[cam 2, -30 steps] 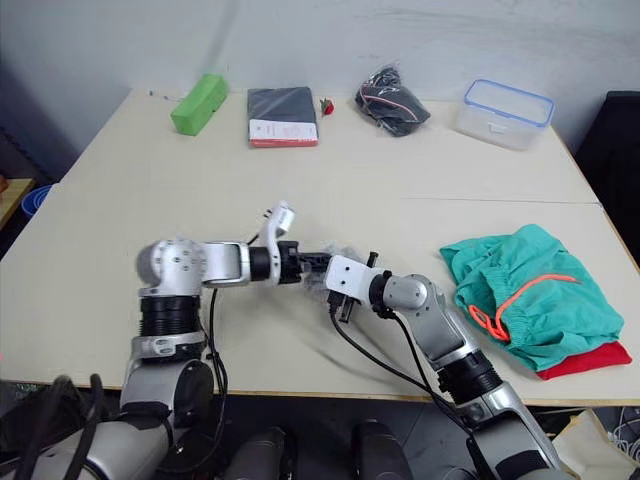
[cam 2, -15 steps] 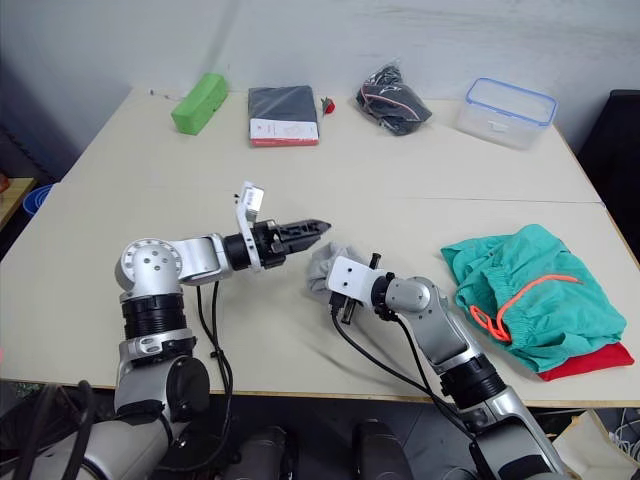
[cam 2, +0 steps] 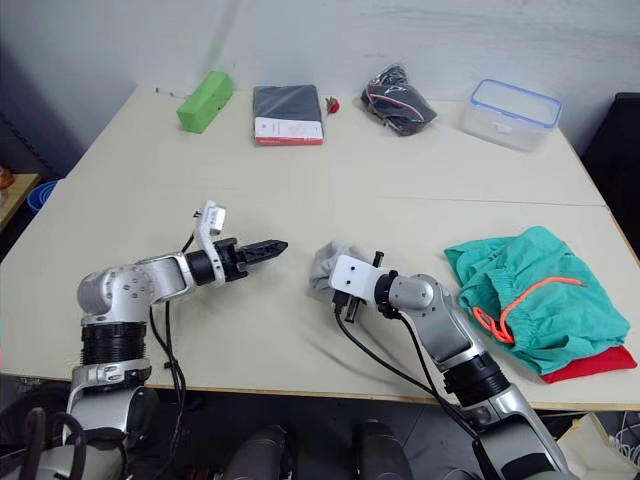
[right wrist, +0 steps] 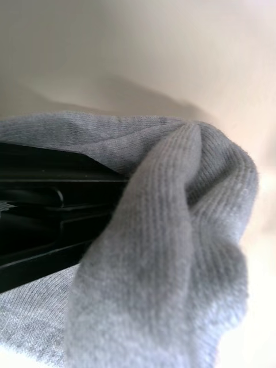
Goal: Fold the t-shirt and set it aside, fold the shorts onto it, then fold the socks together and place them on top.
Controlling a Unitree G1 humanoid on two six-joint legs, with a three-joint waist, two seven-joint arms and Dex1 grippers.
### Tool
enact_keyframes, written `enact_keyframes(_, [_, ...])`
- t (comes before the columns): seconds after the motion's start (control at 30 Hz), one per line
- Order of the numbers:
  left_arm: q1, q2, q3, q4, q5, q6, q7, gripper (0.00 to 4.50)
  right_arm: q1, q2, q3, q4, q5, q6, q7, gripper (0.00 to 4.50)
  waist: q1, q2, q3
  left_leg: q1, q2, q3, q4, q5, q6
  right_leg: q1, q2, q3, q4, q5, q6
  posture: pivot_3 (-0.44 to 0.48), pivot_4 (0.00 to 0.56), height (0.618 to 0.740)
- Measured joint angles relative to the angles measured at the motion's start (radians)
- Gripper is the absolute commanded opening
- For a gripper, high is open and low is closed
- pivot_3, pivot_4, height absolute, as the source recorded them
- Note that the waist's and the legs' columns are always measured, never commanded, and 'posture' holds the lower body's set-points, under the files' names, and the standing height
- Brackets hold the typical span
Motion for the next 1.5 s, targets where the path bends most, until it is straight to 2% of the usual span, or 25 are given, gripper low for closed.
enact_keyframes(0.23, [0.000, 0.032, -0.197, -0.045, 0.085, -0.155, -0.135, 0.03, 0.001, 0.000, 0.004, -0.008, 0.001, 0.002, 0.001, 0.00, -0.001, 0.000, 0.000, 0.000, 0.000, 0.000, -0.002, 0.003, 0.005, -0.001, 0.000, 0.000, -0.002, -0.001, -0.001, 0.000, 0.150, 0.740])
enact_keyframes(0.53, [-0.052, 0.009, -0.347, 0.024, 0.200, -0.241, -0.195, 0.03, 0.003, 0.000, 0.002, -0.011, 0.000, 0.012, -0.002, 0.00, 0.000, 0.000, 0.000, 0.000, 0.000, 0.000, -0.003, 0.000, 0.011, 0.000, 0.000, 0.000, -0.003, -0.001, -0.001, 0.000, 0.150, 0.740])
enact_keyframes(0.9, [-0.125, -0.043, -0.421, 0.181, 0.333, -0.362, -0.225, 0.03, 0.027, -0.018, -0.004, -0.057, 0.000, 0.032, -0.004, 0.00, 0.002, 0.001, 0.000, -0.001, 0.000, 0.000, -0.002, -0.001, 0.014, -0.001, 0.000, 0.000, -0.003, -0.001, -0.001, 0.000, 0.150, 0.740])
enact_keyframes(1.03, [-0.126, -0.047, -0.422, 0.208, 0.357, -0.401, -0.243, 0.03, 0.056, -0.060, -0.015, -0.124, 0.006, 0.070, 0.010, 0.00, 0.003, 0.001, 0.000, -0.002, 0.000, 0.000, -0.002, -0.002, 0.015, 0.000, -0.001, -0.001, -0.005, -0.001, -0.001, 0.000, 0.150, 0.740])
enact_keyframes(1.23, [-0.122, -0.057, -0.424, 0.208, 0.377, -0.422, -0.258, 0.03, 0.101, -0.179, -0.112, -0.254, 0.053, 0.198, 0.061, 0.00, 0.008, 0.003, 0.002, -0.004, 0.000, -0.001, -0.002, -0.004, 0.016, -0.001, -0.002, -0.001, -0.007, -0.001, -0.001, 0.000, 0.150, 0.740])
enact_keyframes(1.37, [-0.122, -0.070, -0.424, 0.207, 0.394, -0.432, -0.259, 0.03, 0.035, -0.170, -0.141, -0.291, 0.085, 0.272, 0.059, 0.00, -0.001, 0.005, 0.003, -0.004, 0.000, -0.001, -0.002, -0.003, 0.016, -0.001, -0.002, -0.002, -0.006, -0.001, -0.001, 0.000, 0.150, 0.740])
enact_keyframes(1.5, [-0.121, -0.082, -0.428, 0.206, 0.404, -0.438, -0.261, 0.03, -0.050, -0.101, -0.132, -0.310, 0.107, 0.317, 0.038, 0.00, 0.001, 0.006, 0.003, -0.004, 0.000, -0.001, -0.002, -0.003, 0.015, -0.002, -0.001, -0.002, -0.005, -0.001, -0.001, 0.000, 0.150, 0.740])
